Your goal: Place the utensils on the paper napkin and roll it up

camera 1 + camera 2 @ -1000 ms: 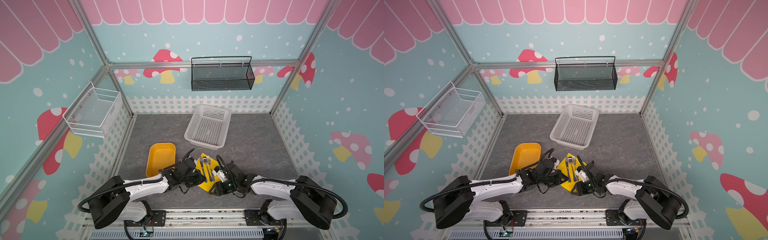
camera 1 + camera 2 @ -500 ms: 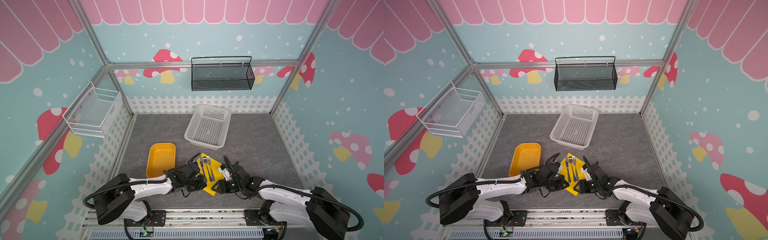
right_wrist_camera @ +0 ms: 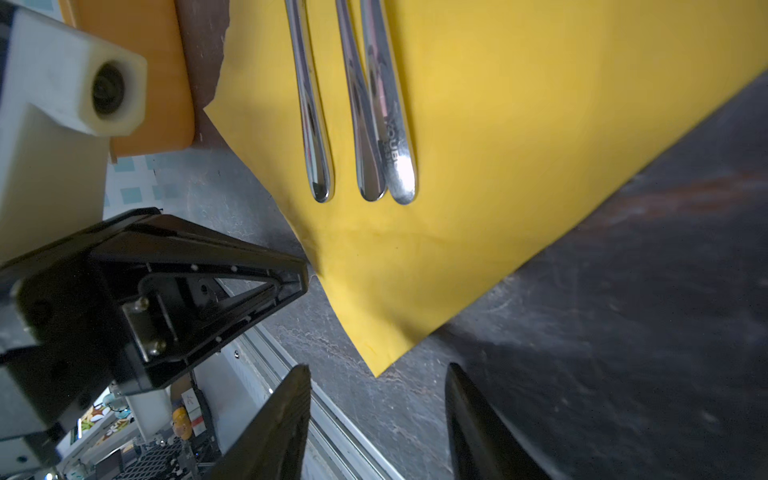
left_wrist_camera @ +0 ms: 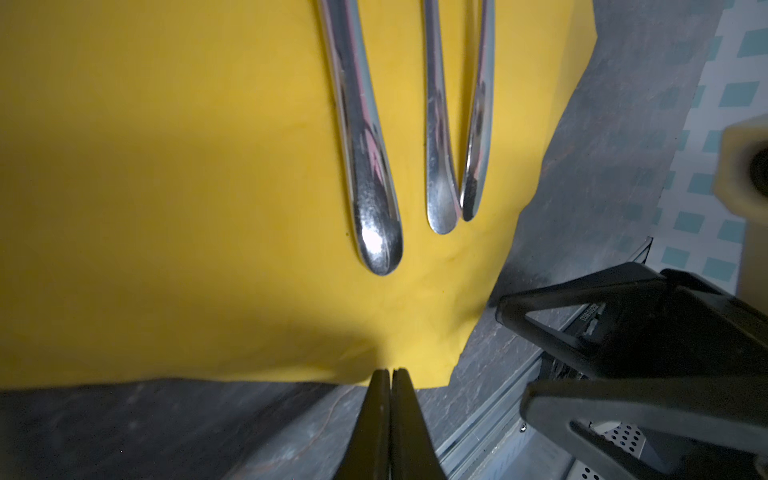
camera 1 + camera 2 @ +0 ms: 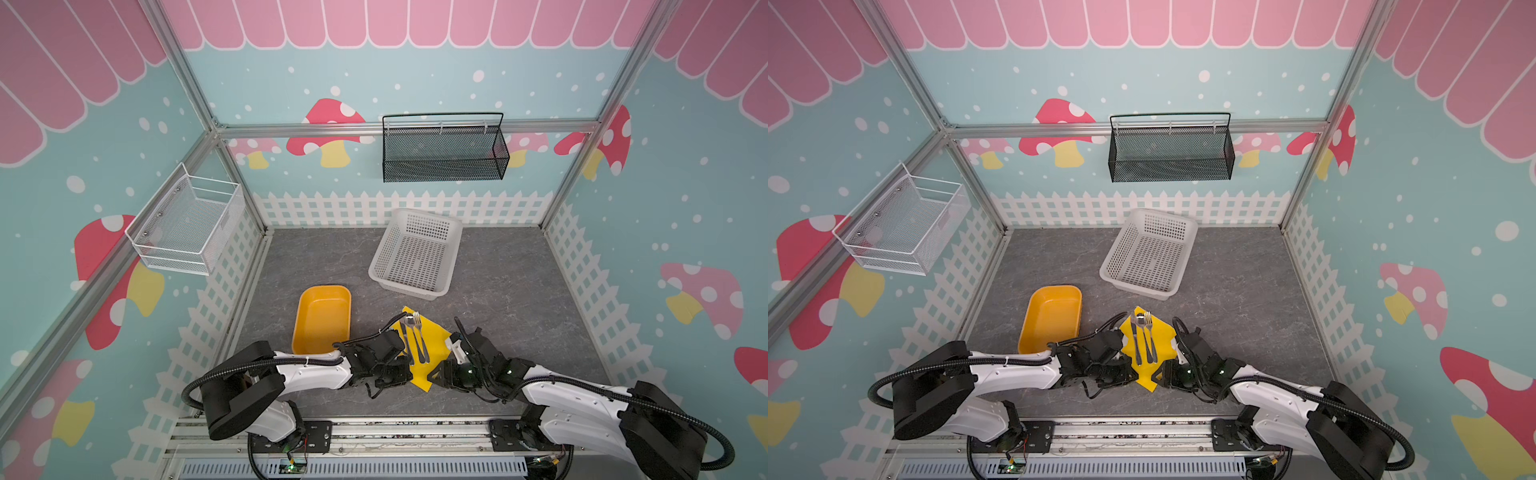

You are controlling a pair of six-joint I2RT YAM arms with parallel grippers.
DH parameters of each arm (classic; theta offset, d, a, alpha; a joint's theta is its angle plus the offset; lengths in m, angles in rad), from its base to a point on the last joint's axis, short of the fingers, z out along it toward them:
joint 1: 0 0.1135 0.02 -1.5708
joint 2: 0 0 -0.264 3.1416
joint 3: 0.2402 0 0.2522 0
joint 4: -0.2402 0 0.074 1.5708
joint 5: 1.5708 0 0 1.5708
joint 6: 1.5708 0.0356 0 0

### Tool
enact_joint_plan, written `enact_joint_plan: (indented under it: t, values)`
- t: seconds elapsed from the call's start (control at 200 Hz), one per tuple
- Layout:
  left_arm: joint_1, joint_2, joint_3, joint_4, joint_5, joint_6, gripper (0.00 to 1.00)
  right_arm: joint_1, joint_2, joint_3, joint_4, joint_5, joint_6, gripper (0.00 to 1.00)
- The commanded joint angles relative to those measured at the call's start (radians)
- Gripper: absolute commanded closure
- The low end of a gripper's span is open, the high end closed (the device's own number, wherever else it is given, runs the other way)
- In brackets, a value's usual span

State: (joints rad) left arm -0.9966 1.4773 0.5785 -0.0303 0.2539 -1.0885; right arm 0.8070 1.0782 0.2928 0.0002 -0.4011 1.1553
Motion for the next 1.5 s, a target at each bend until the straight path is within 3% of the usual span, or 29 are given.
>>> enact_joint_plan:
  t: [0.0,0.17,0.705,1.186,1.496]
  values:
    - [-0.005,-0.013,0.005,0.006,-0.03,0.0,0.93,0.004,0.017,-0.018,0.065,-0.027,0.069,0.45]
    - [-0.004,-0.004,0.028,-0.025,-0.039,0.015,0.93,0.003,0.03,-0.059,0.138,-0.058,0.126,0.43]
    - [-0.005,0.007,0.01,0.017,-0.034,-0.017,0.92,0.003,0.126,-0.06,0.232,-0.068,0.135,0.42]
    - [-0.003,-0.236,-0.025,-0.074,-0.183,-0.009,0.88,-0.005,0.144,-0.003,0.339,-0.09,0.133,0.36]
    - [-0.003,-0.331,-0.014,-0.14,-0.19,0.064,0.88,-0.03,0.16,0.01,0.364,-0.106,0.135,0.32]
